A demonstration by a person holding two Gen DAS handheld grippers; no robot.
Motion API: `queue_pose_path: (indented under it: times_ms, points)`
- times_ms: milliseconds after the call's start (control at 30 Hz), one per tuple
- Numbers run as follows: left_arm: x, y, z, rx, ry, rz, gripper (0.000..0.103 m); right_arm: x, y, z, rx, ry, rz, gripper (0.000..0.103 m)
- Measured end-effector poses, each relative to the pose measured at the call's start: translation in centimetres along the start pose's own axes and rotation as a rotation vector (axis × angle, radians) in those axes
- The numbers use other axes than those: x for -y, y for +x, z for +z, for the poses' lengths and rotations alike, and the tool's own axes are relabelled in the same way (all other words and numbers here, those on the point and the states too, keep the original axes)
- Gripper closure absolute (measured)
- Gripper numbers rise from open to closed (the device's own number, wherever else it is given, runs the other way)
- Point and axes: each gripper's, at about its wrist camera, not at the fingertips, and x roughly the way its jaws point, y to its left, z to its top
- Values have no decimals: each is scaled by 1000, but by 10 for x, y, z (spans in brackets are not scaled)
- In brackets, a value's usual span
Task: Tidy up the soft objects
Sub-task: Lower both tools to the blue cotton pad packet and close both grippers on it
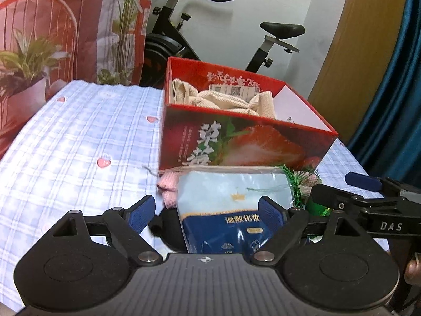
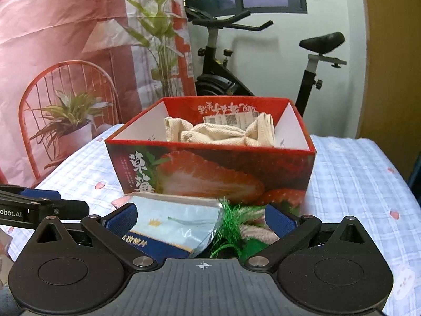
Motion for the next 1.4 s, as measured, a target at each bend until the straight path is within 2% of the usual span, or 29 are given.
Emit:
queue_pose_path:
  times_ms: [267, 533, 700, 833, 900, 1067, 1400]
  points:
    - [-2, 3, -9, -1, -35, -11, 18, -2, -6, -20, -10, 4, -20, 0]
    - [-4, 2, -9, 1, -49, -19, 19, 4, -5, -23, -12, 42, -36, 0]
    - [-7, 2, -10, -4, -68, -29, 27, 2, -5, -25, -17, 34, -21, 1]
    - [-9, -2, -10, 11, -79, -29, 29, -2, -8, -25, -23, 18, -6, 7]
    - [-11, -2, -10, 9, -84, -35, 36, -3, -10, -24, -19, 15, 5, 10]
    - [-15, 1, -12, -2, -115, -64, 38, -7, -11, -25, -21, 5, 36, 25]
    - [-17, 27, -22, -94, -156, -120, 38, -15, -1, -32, -91, -11, 91, 44]
